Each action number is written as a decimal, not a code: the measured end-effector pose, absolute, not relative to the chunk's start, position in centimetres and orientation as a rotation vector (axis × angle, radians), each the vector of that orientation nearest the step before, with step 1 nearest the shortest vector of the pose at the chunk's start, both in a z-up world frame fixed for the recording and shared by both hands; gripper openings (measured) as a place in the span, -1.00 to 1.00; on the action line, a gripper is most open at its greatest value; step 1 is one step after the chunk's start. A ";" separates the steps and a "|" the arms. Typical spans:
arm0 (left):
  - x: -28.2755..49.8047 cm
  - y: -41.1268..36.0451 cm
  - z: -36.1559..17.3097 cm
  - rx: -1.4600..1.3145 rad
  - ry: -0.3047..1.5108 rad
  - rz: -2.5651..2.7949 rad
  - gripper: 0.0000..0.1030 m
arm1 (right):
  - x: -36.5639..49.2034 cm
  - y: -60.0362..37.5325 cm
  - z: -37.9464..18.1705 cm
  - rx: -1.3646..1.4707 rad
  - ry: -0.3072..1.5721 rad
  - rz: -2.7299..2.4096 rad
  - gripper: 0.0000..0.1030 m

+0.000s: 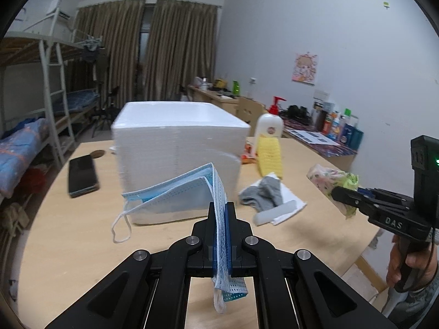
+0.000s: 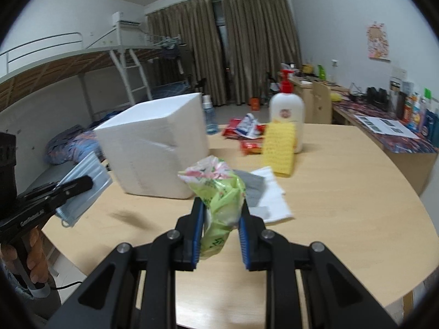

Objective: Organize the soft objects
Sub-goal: 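Carry the mask and green bag over the white foam box with both grippers, then open both grippers to drop the mask and green bag into the box, then move both grippers back toward the grey sock on the white cloth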

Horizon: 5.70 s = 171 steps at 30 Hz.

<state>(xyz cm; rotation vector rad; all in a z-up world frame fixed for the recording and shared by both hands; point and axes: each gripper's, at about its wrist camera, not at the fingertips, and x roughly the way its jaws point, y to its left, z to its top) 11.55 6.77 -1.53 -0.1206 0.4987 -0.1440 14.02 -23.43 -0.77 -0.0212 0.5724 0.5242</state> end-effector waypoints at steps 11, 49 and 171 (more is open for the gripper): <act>10.4 9.1 -0.6 -0.129 0.487 -0.067 -0.92 | 13.6 -19.8 -0.2 -0.048 0.567 0.633 -0.47; 17.4 12.0 8.1 -0.097 0.404 -0.064 -0.92 | 20.2 -13.1 7.1 -0.075 0.466 0.770 -0.47; 15.9 12.2 8.1 -0.050 0.335 -0.033 1.00 | 19.2 -13.7 7.4 -0.068 0.434 0.645 0.89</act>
